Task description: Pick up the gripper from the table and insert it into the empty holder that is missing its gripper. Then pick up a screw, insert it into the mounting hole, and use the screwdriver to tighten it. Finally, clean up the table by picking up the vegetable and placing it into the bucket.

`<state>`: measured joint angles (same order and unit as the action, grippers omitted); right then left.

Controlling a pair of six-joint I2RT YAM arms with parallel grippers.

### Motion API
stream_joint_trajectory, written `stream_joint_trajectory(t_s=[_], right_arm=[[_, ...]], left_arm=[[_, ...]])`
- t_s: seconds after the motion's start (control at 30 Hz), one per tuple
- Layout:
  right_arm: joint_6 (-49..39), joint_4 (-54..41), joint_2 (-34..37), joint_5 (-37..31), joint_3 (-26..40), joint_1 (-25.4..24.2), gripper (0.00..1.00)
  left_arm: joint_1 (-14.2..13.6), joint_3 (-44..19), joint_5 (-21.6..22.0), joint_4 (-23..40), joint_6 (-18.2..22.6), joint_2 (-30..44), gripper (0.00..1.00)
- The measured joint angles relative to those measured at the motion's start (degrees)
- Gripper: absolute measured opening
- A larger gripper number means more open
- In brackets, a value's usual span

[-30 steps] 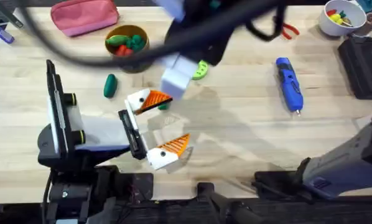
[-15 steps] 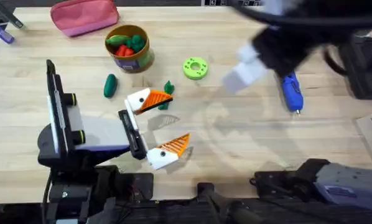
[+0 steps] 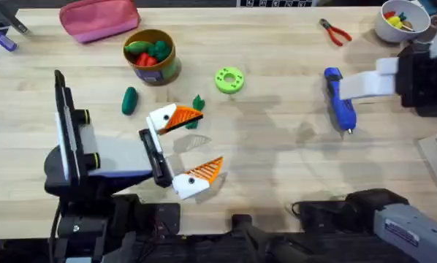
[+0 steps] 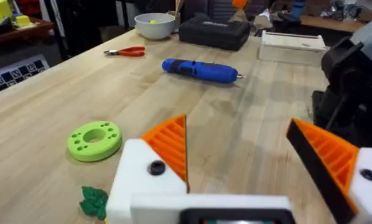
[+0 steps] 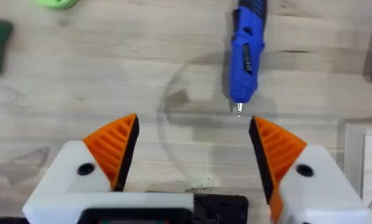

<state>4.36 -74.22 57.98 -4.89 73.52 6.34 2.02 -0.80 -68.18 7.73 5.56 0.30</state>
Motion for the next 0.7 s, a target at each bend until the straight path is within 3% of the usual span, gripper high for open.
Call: stream_joint_trajectory(t_s=[0.03,0.3,0.7], right_arm=[[0.5,0.2,0.3,0.0,-0.2,-2.4,0.994],[1.2,1.2,4.3,0.0,-0.2,-6.9,0.994],[2.8,1.4,8.8,0.0,-0.2,-7.5,0.993]], left_arm=[[0.0,0.0,0.0,0.0,0.0,0.0,0.985],[0.0,0.0,0.0,0.0,0.0,0.0,0.986],[0.0,0.0,0.0,0.0,0.0,0.0,0.985]])
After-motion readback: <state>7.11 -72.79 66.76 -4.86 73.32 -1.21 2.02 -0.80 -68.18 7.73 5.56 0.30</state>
